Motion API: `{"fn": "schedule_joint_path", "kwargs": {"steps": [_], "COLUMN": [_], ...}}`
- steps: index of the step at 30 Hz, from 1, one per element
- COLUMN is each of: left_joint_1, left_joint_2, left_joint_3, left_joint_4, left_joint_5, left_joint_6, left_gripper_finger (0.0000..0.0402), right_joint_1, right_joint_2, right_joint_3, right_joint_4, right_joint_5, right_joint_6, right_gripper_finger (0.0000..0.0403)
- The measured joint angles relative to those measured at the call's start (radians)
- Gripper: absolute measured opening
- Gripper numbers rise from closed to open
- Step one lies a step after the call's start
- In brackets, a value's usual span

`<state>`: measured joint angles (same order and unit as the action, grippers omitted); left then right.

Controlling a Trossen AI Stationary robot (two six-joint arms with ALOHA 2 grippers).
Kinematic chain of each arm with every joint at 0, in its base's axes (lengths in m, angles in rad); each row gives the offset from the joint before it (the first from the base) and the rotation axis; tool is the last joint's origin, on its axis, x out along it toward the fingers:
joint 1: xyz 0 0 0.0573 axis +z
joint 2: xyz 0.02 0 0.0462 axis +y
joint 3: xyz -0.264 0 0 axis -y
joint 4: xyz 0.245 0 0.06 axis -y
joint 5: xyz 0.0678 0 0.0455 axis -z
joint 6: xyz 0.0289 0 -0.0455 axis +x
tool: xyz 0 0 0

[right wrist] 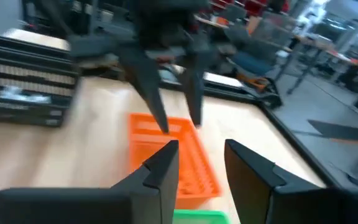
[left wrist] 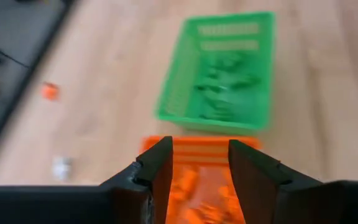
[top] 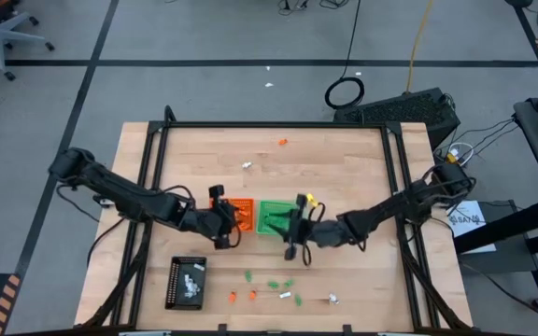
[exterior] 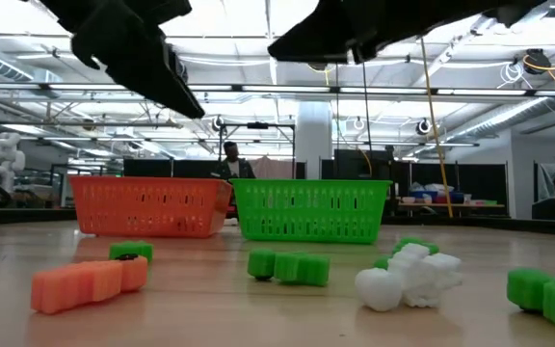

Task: Sort Halloween decoration
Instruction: Put the orange skeleton toy into the orange bin

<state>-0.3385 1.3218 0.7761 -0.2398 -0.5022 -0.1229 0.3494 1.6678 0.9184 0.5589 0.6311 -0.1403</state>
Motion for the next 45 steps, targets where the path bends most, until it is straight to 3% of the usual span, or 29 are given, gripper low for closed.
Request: {"fn": "schedule_joint_path", "kwargs": {"steps": [4, 7, 13, 22, 32, 37, 45], "left_joint_1": [0.025, 0.074, 0.180, 0.268, 0.215, 0.169, 0.114], "left_joint_2": [-0.022, -0.045, -0.058, -0.057, -0.057, -0.057, -0.054], "left_joint_3": [0.000, 0.000, 0.000, 0.000, 0.000, 0.000, 0.000], "left_joint_4": [-0.010, -0.042, -0.056, -0.051, 0.078, 0.102, 0.106], "left_joint_5": [-0.162, -0.202, -0.133, 0.015, 0.032, 0.031, 0.023], "left_joint_6": [0.068, 0.092, 0.159, 0.114, 0.052, 0.002, -0.084], "left_gripper_finger": [0.0144, 0.0135, 0.0119, 0.0111, 0.0111, 0.0111, 0.0111], "right_joint_1": [-0.085, -0.157, -0.301, -0.559, -0.900, -0.972, -0.991], "right_joint_2": [-0.001, -0.001, -0.001, 0.000, 0.083, 0.211, 0.347], "right_joint_3": [0.000, 0.000, 0.007, 0.204, 0.308, 0.378, 0.485], "right_joint_4": [-0.028, -0.049, -0.131, -0.605, -0.644, -0.681, -0.808], "right_joint_5": [-0.029, -0.115, -0.222, -0.454, -0.751, -0.864, -0.873], "right_joint_6": [0.002, 0.022, 0.041, -0.060, -0.168, -0.218, -0.431], "right_gripper_finger": [0.0099, 0.0091, 0.0084, 0.0084, 0.0084, 0.0084, 0.0123]}}
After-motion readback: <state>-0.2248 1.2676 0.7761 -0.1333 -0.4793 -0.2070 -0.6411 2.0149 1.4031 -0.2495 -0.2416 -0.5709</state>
